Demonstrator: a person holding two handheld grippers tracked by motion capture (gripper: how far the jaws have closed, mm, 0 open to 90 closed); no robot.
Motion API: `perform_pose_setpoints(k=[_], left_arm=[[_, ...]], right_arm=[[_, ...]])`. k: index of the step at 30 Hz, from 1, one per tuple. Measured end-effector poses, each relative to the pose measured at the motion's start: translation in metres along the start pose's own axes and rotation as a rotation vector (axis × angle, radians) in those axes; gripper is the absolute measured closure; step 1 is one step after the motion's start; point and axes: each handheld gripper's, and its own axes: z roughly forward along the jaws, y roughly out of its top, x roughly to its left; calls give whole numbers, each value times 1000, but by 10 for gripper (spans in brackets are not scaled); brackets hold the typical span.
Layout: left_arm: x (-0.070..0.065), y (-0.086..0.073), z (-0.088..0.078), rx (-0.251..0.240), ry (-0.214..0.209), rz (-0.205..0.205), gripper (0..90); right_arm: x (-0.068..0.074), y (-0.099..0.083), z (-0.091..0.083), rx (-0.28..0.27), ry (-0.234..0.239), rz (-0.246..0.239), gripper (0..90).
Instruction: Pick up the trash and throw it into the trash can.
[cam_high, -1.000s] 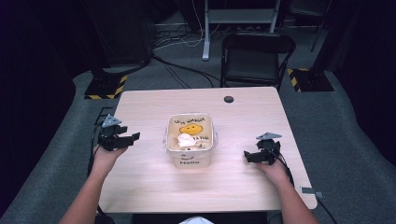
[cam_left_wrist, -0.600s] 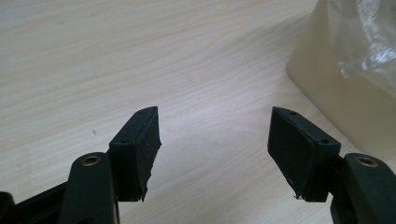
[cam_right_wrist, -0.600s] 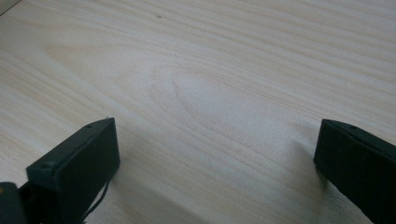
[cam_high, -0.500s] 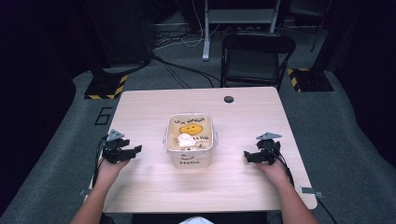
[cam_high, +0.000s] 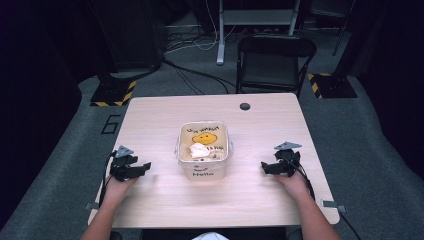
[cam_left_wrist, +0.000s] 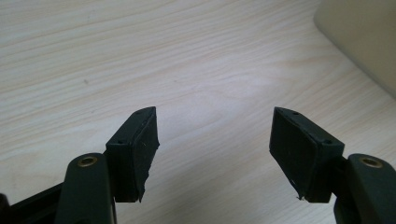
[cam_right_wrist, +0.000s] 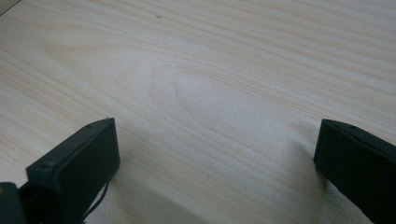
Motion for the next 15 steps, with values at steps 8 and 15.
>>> perform_pose_setpoints(k=[8, 15], left_arm=[[16, -12, 1, 37, 29, -26, 324], [23, -16, 8, 71, 34, -48, 313]], right_arm=[[0, 0, 0, -1, -2, -2, 0], [0, 0, 0, 0, -3, 1, 0]])
